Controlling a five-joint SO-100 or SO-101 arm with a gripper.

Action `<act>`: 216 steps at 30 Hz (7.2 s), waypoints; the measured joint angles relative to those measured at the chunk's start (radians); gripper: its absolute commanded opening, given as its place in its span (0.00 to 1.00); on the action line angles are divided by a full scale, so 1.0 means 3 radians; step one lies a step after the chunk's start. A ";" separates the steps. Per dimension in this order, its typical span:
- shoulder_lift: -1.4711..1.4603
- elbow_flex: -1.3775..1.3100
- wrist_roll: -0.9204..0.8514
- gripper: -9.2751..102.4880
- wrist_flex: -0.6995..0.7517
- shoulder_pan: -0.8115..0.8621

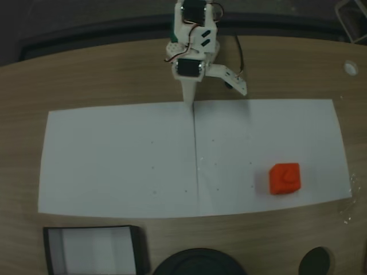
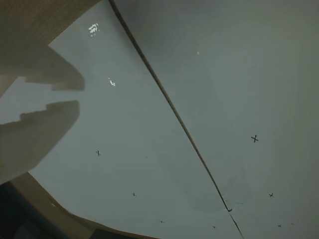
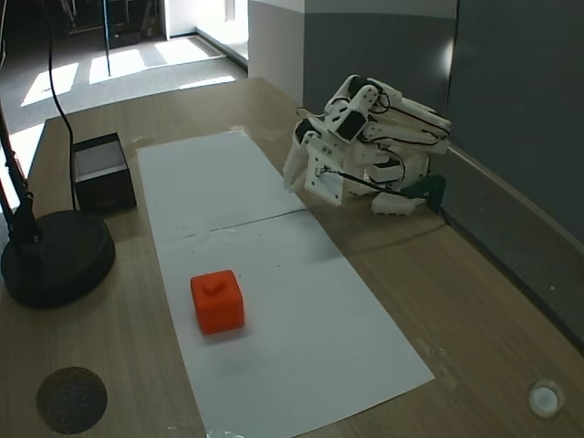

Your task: Grab a orange square and put it in the box.

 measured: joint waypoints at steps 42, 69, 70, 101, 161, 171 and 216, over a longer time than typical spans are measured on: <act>0.0000 0.0005 -0.0143 0.25 -0.0522 -0.0353; -0.4510 -0.3503 -0.0511 0.33 -0.0470 -0.1641; -0.4791 -0.3712 -0.0511 0.33 -0.0409 -0.1657; -0.8227 -0.6934 -0.0511 0.46 0.0317 -0.1994; -0.9746 -1.0206 -0.0885 0.18 -0.0138 0.0966; -0.9869 -1.0206 -0.0885 0.36 -0.0261 0.0966; -0.4699 -0.7517 -0.0511 0.11 0.1534 -0.0373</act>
